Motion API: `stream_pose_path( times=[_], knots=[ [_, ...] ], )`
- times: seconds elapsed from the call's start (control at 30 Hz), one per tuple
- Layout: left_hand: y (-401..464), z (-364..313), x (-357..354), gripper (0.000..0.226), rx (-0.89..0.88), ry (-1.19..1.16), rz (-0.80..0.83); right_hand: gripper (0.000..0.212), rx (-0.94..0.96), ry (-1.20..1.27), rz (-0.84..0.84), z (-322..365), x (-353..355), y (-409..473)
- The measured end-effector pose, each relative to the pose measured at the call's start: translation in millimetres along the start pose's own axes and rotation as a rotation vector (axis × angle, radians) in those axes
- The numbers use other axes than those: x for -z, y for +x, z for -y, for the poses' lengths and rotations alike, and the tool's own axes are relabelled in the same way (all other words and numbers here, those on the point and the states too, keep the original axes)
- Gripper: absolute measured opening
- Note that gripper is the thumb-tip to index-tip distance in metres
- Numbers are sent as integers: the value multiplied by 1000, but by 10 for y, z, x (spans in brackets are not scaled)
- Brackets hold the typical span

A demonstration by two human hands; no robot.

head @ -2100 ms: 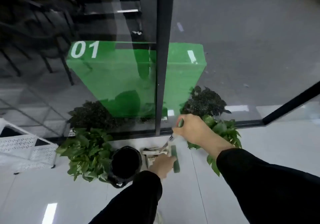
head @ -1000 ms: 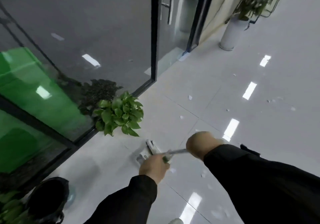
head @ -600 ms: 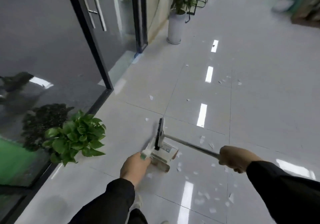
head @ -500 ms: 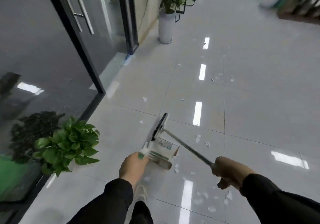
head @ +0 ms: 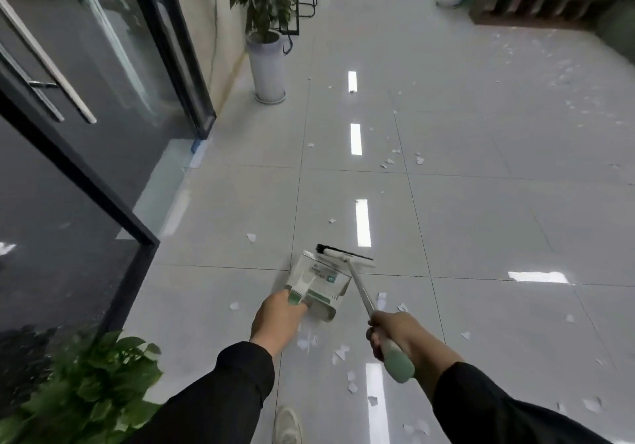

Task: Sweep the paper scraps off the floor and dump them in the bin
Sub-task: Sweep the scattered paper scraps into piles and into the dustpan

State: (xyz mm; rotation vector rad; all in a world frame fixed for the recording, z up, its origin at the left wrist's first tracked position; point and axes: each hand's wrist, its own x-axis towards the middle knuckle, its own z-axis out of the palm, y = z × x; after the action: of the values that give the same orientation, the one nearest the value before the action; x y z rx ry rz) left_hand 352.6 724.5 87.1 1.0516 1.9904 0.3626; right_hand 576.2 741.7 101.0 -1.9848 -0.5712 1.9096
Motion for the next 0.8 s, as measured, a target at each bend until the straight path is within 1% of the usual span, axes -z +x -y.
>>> stream_pose_path(
  times=[0.03,0.07,0.13,0.17,0.23,0.27,0.3,0.33,0.37,0.4,0.43,0.47,0.5,0.53,0.57,0.63,0.67,0.73,0.77,0.8],
  knots=[
    [229,-115,91,16,-14,-11,14,5,-11,50,16,187,-61,124],
    [222,-147,110,15,-20,-33,12,6,-30,107,22,204,-54,100],
    [622,-411,251,17,-63,-6,25,13,-64,211,25,503,-63,309],
    [575,-406,282,19,-59,-8,30,15,-72,218,32,465,-50,275],
    [952,-718,351,23,-89,20,40,12,-52,255,79,740,89,442],
    [916,-700,365,25,-77,23,41,9,-77,279,81,699,119,401],
    [1076,-855,385,27,-89,42,25,4,-84,292,84,818,219,486],
    [1277,-1016,405,27,-100,42,28,6,-72,302,101,971,322,593],
    [1250,-1018,418,28,-88,36,32,8,-84,280,84,972,363,527],
    [1500,-1227,417,28,-99,43,21,9,-80,266,113,1181,484,717],
    [1791,-1458,429,27,-111,54,28,13,-42,195,120,1441,580,887],
    [1780,-1492,465,27,-98,45,30,15,-58,183,69,1478,595,895],
    [2088,-1779,435,28,-110,53,17,14,-58,205,105,1773,696,1106],
    [2433,-2071,410,30,-125,51,9,12,-28,177,118,2093,768,1319],
    [2440,-2124,456,31,-110,40,4,12,-37,215,77,2168,704,1304],
    [3161,-2805,311,33,-115,38,-4,14,4,214,130,2878,891,1845],
    [3146,-2859,345,34,-113,32,-10,15,9,264,114,2957,817,1788],
    [3806,-3618,207,33,-95,14,2,15,35,279,154,3725,1107,2290],
    [3767,-3711,261,32,-94,9,-2,15,45,280,162,3812,1067,2225],
    [4024,-4070,240,32,-103,2,0,14,49,262,159,4172,1196,2415]
  ],
)
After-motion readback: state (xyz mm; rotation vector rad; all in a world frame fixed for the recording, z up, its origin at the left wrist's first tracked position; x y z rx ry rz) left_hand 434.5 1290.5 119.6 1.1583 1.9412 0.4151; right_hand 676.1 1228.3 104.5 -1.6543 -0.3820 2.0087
